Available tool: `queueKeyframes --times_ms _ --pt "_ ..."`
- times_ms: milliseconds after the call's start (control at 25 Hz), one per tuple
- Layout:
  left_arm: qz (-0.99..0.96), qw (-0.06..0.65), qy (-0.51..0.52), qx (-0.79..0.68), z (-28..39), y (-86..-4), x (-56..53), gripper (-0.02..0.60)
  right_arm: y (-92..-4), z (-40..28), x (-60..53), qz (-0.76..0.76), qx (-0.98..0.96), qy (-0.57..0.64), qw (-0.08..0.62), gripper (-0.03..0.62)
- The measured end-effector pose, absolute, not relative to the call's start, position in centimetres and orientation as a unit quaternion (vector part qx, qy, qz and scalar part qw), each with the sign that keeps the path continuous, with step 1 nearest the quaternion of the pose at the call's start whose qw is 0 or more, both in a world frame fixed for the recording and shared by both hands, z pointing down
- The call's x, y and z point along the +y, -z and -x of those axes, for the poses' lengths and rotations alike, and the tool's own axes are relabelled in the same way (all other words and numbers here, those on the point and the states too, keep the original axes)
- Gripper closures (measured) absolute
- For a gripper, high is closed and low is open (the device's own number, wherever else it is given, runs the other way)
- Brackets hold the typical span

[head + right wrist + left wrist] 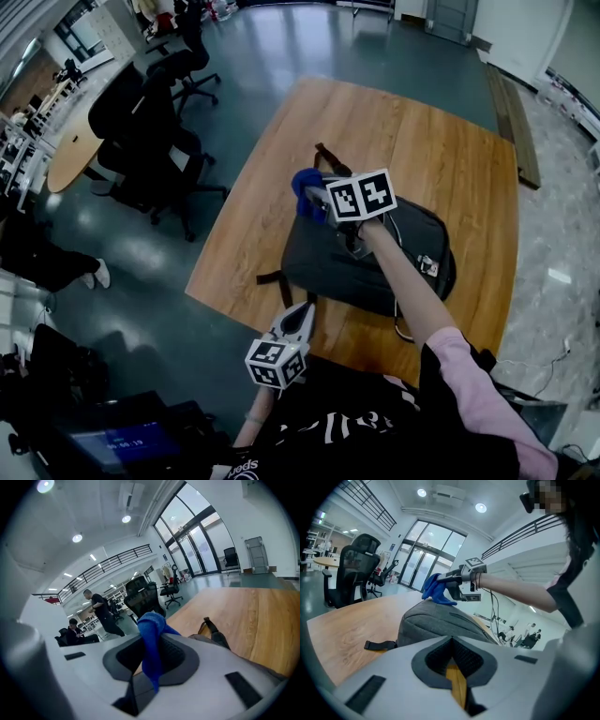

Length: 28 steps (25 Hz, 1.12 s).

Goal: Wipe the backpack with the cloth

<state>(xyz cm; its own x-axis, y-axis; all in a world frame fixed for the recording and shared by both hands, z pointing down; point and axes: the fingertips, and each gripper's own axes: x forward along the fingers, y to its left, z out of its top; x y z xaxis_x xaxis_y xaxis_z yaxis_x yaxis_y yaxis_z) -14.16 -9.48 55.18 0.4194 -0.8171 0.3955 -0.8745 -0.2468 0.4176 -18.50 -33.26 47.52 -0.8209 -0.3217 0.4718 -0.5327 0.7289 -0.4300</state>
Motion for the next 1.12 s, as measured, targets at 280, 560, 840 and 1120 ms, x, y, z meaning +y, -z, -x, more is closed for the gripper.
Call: queueKeyframes --times_ms 280,560,840,1120 --pt "-0.794 0.299 -0.054 -0.526 14.6 -55.5 -10.6 0.583 -48.5 12.5 -34.2 -0.268 -0.898 -0.305 0.168 0.528" --pt "-0.812 0.29 -0.063 -0.502 11.8 -55.2 -11.5 0.583 -49.5 1.6 -32.0 -0.313 -0.883 -0.308 0.166 0.528" --pt "-0.832 0.273 -0.06 -0.48 7.1 -53.3 -11.9 0.583 -53.5 -10.7 -28.9 -0.38 -0.84 -0.343 0.178 0.528" --pt "-0.842 0.265 -0.079 -0.463 3.0 -53.4 -10.7 0.583 -58.6 -21.2 -24.9 -0.439 -0.788 -0.381 0.201 0.527"
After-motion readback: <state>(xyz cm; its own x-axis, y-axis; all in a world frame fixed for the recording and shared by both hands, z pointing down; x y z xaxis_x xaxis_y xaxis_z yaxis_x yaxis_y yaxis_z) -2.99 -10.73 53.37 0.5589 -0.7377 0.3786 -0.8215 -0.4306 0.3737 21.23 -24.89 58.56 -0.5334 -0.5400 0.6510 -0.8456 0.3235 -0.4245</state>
